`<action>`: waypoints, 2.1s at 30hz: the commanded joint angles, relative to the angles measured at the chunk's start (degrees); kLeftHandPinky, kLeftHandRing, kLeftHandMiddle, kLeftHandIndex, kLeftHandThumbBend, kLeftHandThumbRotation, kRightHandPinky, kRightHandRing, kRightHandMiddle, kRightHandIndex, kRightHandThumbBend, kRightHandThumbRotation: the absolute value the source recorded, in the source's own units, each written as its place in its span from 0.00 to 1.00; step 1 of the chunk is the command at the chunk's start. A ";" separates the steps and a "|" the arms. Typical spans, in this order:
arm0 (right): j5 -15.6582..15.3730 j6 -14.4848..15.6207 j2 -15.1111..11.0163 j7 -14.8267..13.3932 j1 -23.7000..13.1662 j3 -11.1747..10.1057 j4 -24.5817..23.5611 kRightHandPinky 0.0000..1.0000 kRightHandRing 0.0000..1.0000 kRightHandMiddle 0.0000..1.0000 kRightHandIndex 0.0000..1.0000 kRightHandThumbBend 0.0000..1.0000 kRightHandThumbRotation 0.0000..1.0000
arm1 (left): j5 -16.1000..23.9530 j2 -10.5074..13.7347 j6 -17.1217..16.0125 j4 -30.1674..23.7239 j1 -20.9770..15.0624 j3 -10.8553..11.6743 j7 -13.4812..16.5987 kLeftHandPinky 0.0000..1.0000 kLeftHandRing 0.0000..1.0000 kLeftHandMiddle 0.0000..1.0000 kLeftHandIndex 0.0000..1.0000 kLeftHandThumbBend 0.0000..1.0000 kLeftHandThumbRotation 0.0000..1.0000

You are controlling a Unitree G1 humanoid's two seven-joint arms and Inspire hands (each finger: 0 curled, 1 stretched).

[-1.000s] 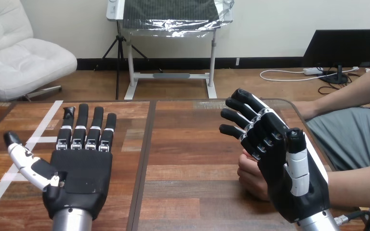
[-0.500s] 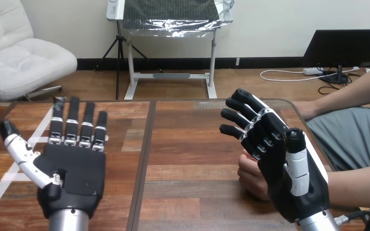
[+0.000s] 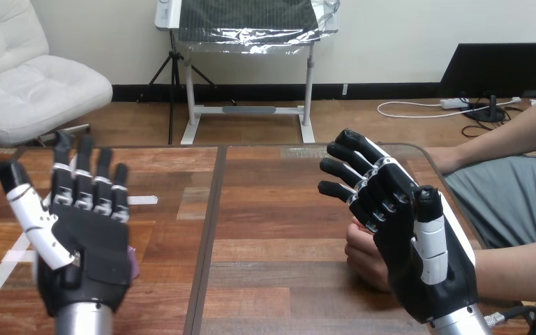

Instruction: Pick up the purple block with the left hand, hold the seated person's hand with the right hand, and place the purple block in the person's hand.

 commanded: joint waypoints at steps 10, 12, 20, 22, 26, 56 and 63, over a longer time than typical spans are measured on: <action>-0.23 -0.49 -0.13 -0.29 -2.22 -0.23 -3.17 0.81 0.86 0.88 0.87 0.86 0.88 | 14.79 5.28 -5.29 5.17 -6.83 4.83 -2.00 1.00 1.00 1.00 1.00 0.79 0.85; -0.15 -0.50 -0.15 -0.22 -2.26 -0.21 -3.14 0.81 0.87 0.88 0.87 0.86 0.88 | 16.22 6.17 -5.61 6.04 -7.40 5.53 -2.22 1.00 1.00 1.00 1.00 0.78 0.86; -0.21 -0.73 -0.10 -0.03 -2.59 -0.15 -2.79 0.82 0.87 0.88 0.87 0.85 0.89 | 23.47 9.95 -7.55 10.22 -9.48 7.49 -2.16 1.00 1.00 1.00 1.00 0.73 0.87; -0.25 -0.78 -0.07 -0.04 -2.64 -0.14 -2.72 0.82 0.87 0.88 0.87 0.85 0.89 | 24.94 10.79 -7.62 11.04 -9.88 7.79 -2.11 1.00 1.00 1.00 1.00 0.75 0.87; -0.38 -0.82 -0.02 -0.10 -2.70 -0.13 -2.71 0.82 0.87 0.88 0.87 0.86 0.89 | 28.18 12.19 -7.95 13.00 -11.03 8.51 -1.14 1.00 1.00 1.00 1.00 0.75 0.87; -0.20 -0.65 -0.04 0.11 -3.39 -0.21 -2.55 0.82 0.87 0.88 0.87 0.86 0.88 | 49.17 21.98 -12.34 30.47 -18.55 7.49 6.42 0.85 0.94 0.95 0.93 0.73 0.60; -0.59 -0.52 -0.09 -0.21 -3.47 -0.25 -2.59 0.81 0.87 0.88 0.87 0.87 0.88 | 51.13 23.28 -12.14 33.46 -19.88 6.80 6.48 0.86 0.95 0.96 0.94 0.71 0.55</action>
